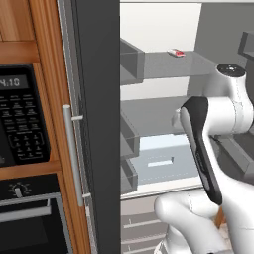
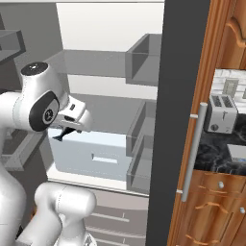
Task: Take the fish from the fridge and place it on the digital scale on the counter by the fridge. Wait a few seconds for a reading, then move it to the plate on the dining counter.
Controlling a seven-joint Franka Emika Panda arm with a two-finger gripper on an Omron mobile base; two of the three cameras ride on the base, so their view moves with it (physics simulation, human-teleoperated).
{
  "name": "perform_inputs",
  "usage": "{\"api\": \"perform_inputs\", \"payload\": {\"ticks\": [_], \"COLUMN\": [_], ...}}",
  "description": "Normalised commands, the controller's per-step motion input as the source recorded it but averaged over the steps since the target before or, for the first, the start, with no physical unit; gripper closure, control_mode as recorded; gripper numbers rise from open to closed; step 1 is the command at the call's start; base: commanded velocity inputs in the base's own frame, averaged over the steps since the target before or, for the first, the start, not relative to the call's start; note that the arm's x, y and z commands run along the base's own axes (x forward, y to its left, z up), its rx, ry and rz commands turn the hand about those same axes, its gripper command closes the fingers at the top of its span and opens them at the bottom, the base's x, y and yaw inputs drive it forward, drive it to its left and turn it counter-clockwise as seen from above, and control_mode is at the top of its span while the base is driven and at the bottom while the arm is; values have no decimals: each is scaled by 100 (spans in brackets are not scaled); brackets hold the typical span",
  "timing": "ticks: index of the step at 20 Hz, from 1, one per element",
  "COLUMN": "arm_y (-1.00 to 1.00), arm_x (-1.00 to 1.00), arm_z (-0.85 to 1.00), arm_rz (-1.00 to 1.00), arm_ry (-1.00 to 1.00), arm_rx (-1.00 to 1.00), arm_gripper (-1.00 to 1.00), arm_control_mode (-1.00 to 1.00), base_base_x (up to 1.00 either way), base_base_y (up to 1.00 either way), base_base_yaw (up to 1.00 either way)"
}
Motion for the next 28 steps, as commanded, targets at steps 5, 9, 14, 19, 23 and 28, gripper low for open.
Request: {"api": "perform_inputs", "payload": {"ticks": [5,9,14,19,23,28], "arm_y": [0,0,0,0,0,0], "arm_x": [-19,-3,0,0,0,0], "arm_z": [-72,-15,0,0,0,0], "arm_rz": [0,0,0,0,0,0], "arm_ry": [0,0,0,0,0,0], "arm_rx": [0,0,0,0,0,0], "arm_gripper": [100,100,100,100,100,100], "arm_control_mode": [-100,100,100,100,100,100], "base_base_x": [0,-55,-100,-84,-46,-3], "base_base_y": [0,3,7,-1,-64,-100], "base_base_yaw": [0,0,-2,-8,-20,-23]}}
